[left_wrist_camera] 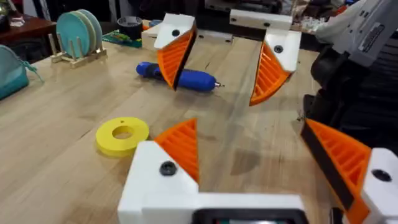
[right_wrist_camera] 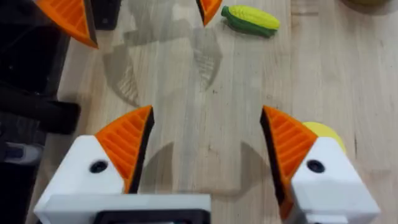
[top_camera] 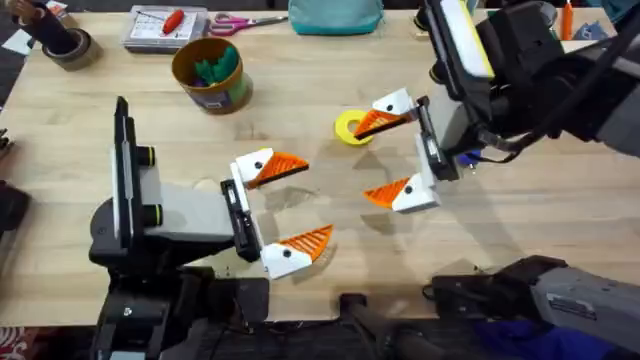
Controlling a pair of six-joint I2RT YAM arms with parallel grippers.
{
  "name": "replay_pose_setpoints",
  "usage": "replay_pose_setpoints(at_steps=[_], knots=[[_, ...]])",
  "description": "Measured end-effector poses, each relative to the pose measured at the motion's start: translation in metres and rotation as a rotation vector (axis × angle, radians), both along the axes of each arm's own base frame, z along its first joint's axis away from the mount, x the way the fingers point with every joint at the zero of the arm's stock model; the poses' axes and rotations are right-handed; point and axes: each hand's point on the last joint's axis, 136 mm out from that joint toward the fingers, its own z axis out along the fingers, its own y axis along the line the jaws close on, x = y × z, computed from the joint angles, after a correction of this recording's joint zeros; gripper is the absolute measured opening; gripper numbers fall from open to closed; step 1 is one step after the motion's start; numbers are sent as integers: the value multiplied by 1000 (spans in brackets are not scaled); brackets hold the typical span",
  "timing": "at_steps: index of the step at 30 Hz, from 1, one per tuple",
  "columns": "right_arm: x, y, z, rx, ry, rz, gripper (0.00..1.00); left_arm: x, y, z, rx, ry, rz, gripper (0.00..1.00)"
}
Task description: Pick up the gripper from the table and insert it into the empty holder that is missing its gripper. Then pick up a screw, insert it into the mounting hole, and use the screwdriver to tighten it. Finally, clean up the table by picking up the vegetable and placing it into the bucket.
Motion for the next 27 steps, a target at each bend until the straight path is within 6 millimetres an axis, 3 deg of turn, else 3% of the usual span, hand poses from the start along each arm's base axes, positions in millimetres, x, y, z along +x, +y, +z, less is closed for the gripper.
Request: replay_pose_setpoints(at_steps=[27], knots=[[4,2,2,9,-25,0,997,0,0,0,0,-2,2,985]])
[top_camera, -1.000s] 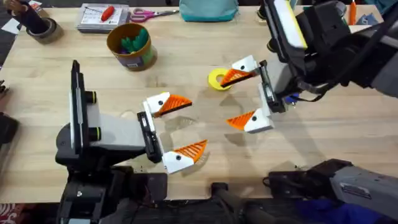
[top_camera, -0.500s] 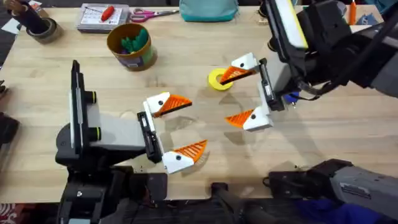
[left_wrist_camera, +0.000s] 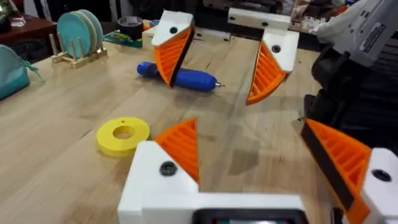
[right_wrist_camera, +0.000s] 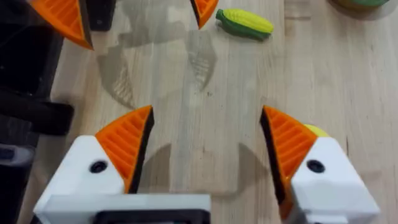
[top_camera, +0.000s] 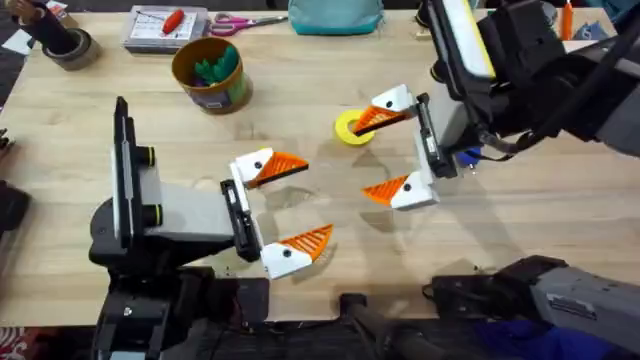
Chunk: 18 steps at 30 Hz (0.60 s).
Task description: Pick up the gripper from the table and insert it into the empty holder that is missing its gripper. Then pick up a screw, insert it into the mounting hole, and use the screwdriver to tighten it. Finally, clean up the table by picking up the vegetable and placing it into the bucket.
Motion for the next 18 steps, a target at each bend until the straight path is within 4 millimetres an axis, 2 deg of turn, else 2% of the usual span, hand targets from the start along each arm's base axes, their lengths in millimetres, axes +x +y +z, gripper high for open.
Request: replay_pose_setpoints(at_steps=[2,3,8,9,10,18], knots=[[0,0,0,0,0,0,997,0,0,0,0,1,0,980],[0,0,0,0,0,0,997,0,0,0,0,2,0,850],[0,0,0,0,0,0,997,0,0,0,0,0,0,77],[0,0,0,0,0,0,997,0,0,0,1,-4,0,24],[0,0,0,0,0,0,997,0,0,0,2,-4,0,14],[0,0,0,0,-1,0,997,0,0,0,2,-5,0,16]])
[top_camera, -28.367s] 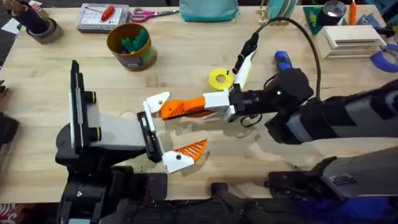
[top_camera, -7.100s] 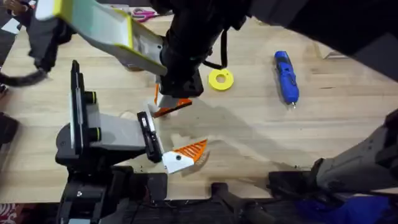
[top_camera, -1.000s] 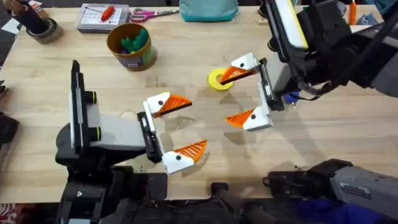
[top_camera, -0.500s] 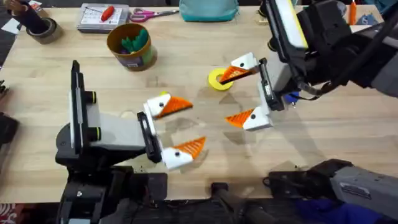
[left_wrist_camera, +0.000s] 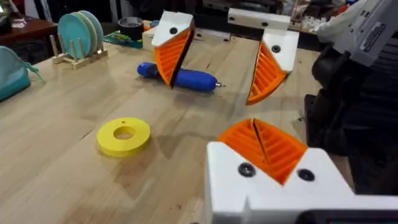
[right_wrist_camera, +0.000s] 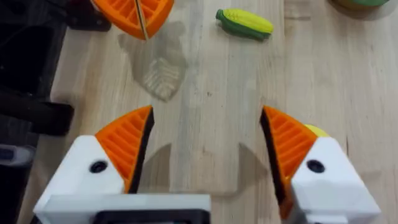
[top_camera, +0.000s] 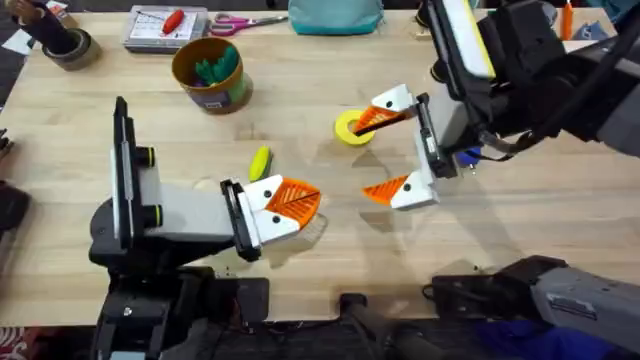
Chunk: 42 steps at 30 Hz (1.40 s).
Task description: Pick up the gripper from the table and insert it into the empty holder that is missing its gripper. Then pick up a screw, insert it into the mounting hole, and use the screwdriver to tighten it. Finally, clean up the table by picking up the vegetable and placing it into the bucket.
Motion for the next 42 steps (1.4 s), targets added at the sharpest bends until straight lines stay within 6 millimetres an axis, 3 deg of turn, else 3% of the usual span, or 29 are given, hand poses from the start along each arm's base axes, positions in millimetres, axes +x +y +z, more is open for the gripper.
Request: replay_pose_setpoints(at_steps=[9,12,16,23,29,35,42], knots=[[14,4,8,27,105,-143,997,0,0,0,0,0,0,16],[26,1,17,14,203,-284,997,0,0,0,0,0,0,16],[54,-13,45,-31,282,-549,997,0,0,0,0,0,0,16],[72,-56,95,-157,283,-916,997,0,0,0,0,1,0,16],[69,-103,126,-266,217,-1175,997,0,0,0,0,0,0,16],[67,-150,127,-370,190,-1384,997,0,0,0,0,0,0,16],[78,-193,130,-361,186,-1562,996,0,0,0,0,1,0,16]])
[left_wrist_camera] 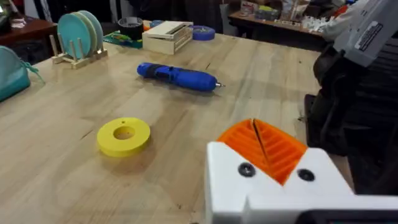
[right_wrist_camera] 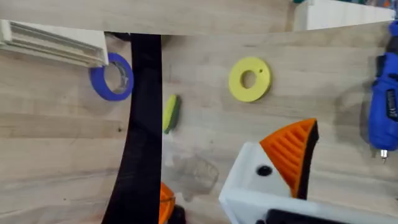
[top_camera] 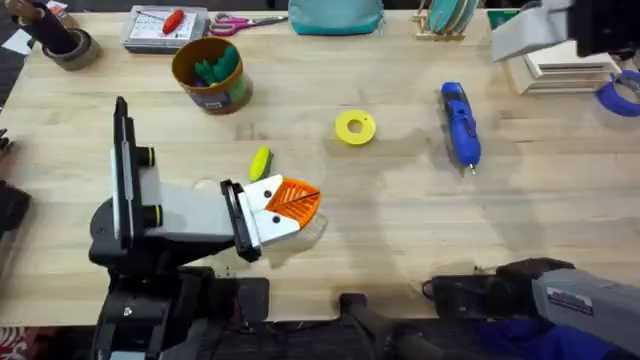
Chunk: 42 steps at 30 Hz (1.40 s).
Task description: Pick up the gripper from the table and insert it into the empty holder that is missing its gripper. Then pick up a screw, insert it into the mounting hole, and use the screwdriver to tighten it. Finally, clean up the table by picking up the vegetable and placing it into the bucket.
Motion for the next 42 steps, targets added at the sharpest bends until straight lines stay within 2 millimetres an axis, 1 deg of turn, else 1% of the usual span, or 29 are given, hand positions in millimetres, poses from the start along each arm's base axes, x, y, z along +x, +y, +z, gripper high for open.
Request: replay_pose_setpoints(at_steps=[2,5,8,11,15,21,26,34,38,42], knots=[[5,-8,-3,9,1,-31,996,0,0,0,0,0,0,16],[16,-15,-18,27,20,-64,997,0,0,0,0,0,0,16],[27,-22,-45,32,76,-86,997,0,0,0,0,0,0,16],[33,-28,-75,23,165,-96,997,0,0,0,0,0,0,16],[47,-27,-103,17,236,-87,997,0,0,0,0,0,0,16],[62,-23,-134,35,303,-72,997,0,0,0,0,0,0,16],[72,-20,-154,35,344,-33,997,0,0,0,0,0,0,16],[80,-20,-181,49,399,-9,997,0,0,0,0,0,0,16],[85,-27,-191,68,404,-19,997,0,0,0,0,0,0,16],[85,-33,-197,72,421,-19,997,0,0,0,0,0,0,16]])
